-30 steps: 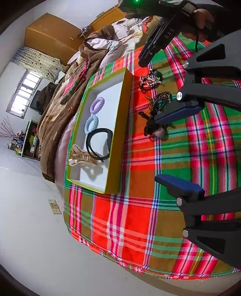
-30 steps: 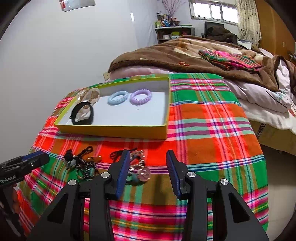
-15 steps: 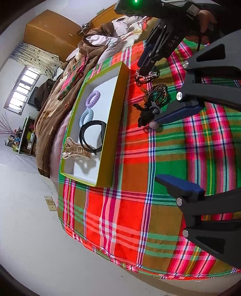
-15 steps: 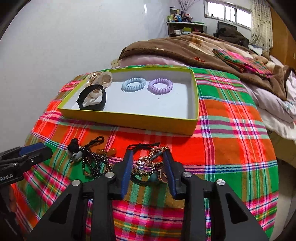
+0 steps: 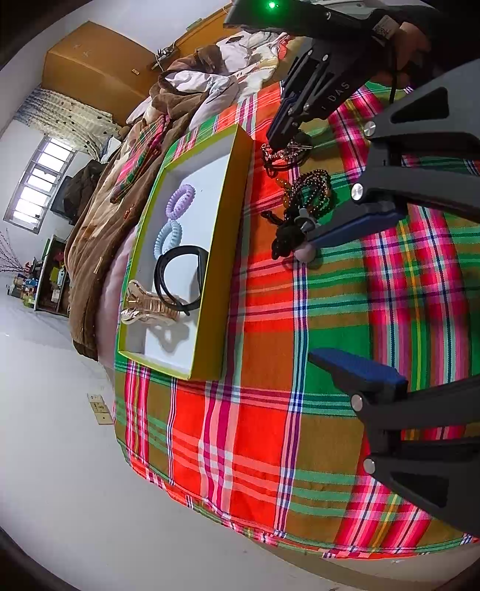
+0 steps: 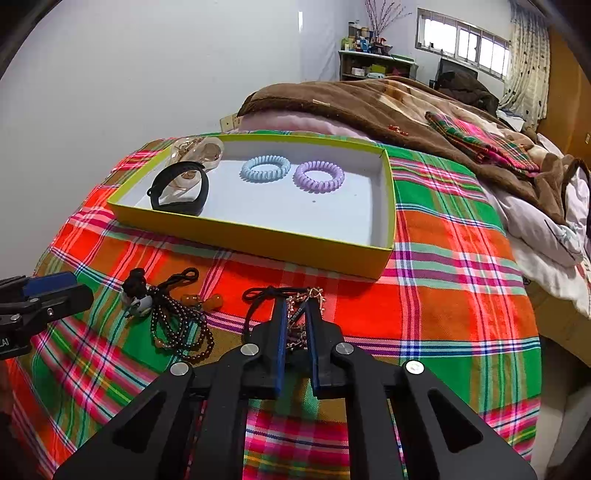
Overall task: Organize jewelry
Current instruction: 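Close the right gripper on the gold chain pendant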
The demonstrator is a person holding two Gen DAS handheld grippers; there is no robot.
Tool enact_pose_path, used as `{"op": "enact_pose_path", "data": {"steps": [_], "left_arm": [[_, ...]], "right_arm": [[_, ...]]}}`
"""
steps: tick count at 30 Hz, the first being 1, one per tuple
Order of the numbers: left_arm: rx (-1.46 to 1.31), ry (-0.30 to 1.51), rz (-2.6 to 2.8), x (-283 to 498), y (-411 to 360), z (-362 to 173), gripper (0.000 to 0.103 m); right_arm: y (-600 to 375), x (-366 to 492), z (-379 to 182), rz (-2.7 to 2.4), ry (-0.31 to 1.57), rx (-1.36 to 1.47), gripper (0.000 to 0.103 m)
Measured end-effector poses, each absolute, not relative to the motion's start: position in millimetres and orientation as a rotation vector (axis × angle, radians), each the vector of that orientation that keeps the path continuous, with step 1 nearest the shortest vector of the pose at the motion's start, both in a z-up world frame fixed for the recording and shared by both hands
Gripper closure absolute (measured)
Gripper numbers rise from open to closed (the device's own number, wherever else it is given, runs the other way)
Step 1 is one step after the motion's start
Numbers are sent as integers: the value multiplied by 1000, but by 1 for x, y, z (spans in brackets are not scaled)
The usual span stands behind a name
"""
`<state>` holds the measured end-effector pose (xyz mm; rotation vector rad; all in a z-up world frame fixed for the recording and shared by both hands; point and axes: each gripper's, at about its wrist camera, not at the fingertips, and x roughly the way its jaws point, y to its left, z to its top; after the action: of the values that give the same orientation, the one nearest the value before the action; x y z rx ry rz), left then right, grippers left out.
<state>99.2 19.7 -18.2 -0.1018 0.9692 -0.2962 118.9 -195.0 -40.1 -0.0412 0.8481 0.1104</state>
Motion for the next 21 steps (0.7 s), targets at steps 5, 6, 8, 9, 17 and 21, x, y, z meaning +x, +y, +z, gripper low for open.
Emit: {"op": "enact_pose_path", "data": {"steps": [5,6,8,9,17,21], "left_arm": [[-101,974,-297,99,18,-19,44],[-103,975,-298,99,18,-19,44],[-105,978,-302,99,18,-20,44],[-105,980,-303,99,17,-21,44],[-114,1000,-297,101,19,-23,44],[-139,1024,-318,101,19,-25,44]], "right_arm": [[-198,119,-41,139,877,-17,93],[-197,119,-41,156,882,-9,93],[-195,120,-43,134,888,-31,93],[-194,122,-44,133,896,-29,93],[-186,129,-45,102,922,-77,92],[-186,125,-45,81,909,-95,94]]}}
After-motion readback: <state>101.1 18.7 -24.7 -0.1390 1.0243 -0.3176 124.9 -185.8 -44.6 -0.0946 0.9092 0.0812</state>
